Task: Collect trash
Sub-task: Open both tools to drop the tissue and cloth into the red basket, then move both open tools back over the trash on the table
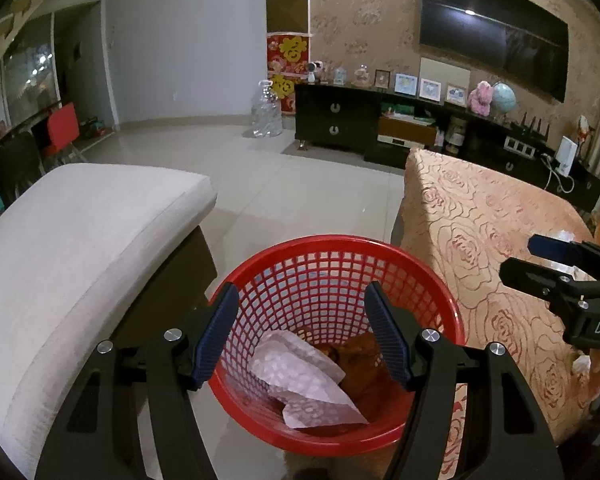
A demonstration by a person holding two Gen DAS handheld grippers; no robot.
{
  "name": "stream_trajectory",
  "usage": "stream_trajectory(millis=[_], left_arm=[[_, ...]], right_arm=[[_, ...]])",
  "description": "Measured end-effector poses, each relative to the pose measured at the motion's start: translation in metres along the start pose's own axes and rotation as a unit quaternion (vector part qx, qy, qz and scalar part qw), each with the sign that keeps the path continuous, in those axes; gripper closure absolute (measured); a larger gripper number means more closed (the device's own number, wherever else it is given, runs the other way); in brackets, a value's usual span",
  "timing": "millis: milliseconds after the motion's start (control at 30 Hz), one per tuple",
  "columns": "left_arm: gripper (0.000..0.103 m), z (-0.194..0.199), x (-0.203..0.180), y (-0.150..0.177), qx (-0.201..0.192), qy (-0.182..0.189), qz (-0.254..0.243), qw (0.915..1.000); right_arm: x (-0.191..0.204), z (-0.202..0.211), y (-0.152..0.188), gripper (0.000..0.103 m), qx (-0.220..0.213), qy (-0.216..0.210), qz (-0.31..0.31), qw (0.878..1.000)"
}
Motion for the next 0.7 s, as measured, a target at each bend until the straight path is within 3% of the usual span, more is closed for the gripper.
stream_trajectory(millis=[333,700], left_arm=[[0.036,0.007,-0.024,-0.009,-0.018,0.021,-0.012,0.9995],[0.034,0.012,-0.082,-0.020,-0.033,0.055,-0.049,0.9967]], right_arm=[[-0.059,0.040,0.010,0.022,-0.023,0.072,-0.025,0.997],[-0.153,0.098,0.035,0.021,-0.044,0.158,-0.090,0.982]])
Point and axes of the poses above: each gripper's, at about its wrist camera, not at the fingertips, and z roughly against the way its jaws point, x to its left, y to its underside, the point moved 9 cm from there along -z, roughly the way its jaws point, and after that the axes turned 5 degrees about -z, right-handed, at the moved point
